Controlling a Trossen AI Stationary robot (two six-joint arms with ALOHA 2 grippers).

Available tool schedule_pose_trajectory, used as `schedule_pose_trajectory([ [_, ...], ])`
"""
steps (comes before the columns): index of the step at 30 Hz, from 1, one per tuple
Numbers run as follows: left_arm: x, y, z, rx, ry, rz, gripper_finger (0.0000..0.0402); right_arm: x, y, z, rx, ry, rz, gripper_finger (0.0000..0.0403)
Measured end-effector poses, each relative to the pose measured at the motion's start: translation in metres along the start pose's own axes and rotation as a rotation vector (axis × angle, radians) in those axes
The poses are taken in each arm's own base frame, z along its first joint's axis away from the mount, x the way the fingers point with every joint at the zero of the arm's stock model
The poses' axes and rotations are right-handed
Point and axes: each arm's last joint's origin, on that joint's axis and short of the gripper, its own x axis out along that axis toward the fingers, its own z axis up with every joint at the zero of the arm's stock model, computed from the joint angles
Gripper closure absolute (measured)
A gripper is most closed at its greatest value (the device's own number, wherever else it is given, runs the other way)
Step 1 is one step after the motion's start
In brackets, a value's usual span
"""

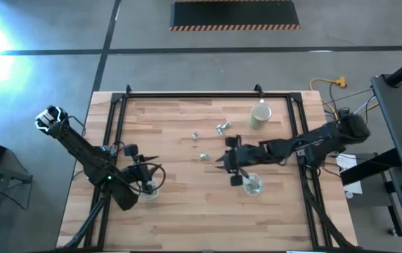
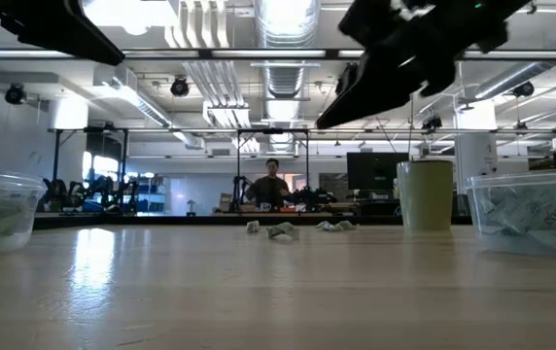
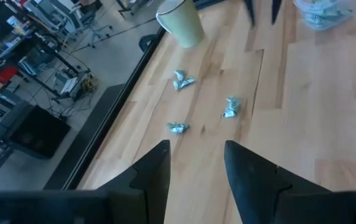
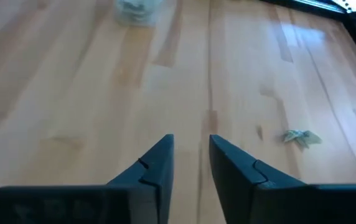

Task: Pick and place Stevia / Truvia into bins
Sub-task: Put the stevia packet into the right transparent container

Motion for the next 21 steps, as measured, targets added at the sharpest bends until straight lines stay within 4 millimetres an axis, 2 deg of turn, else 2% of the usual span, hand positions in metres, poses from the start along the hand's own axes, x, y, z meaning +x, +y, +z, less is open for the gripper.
schedule_pose_trajectory([
  [10, 0.005, -0.003, -0.012, -0.007, 0.023, -0.01, 0.0267, 0.064, -0.033, 0.006, 0.008, 0.154, -0.059, 0.0251],
  [15, 0.005, -0.004, -0.011, -0.017, 0.03, -0.029, 0.0267, 0.087, -0.043, 0.004, 0.015, 0.281, -0.062, 0.0246],
  [21, 0.005, -0.005, -0.011, -0.019, 0.03, -0.032, 0.0267, 0.102, -0.05, -0.001, 0.022, 0.4, -0.058, 0.0257],
])
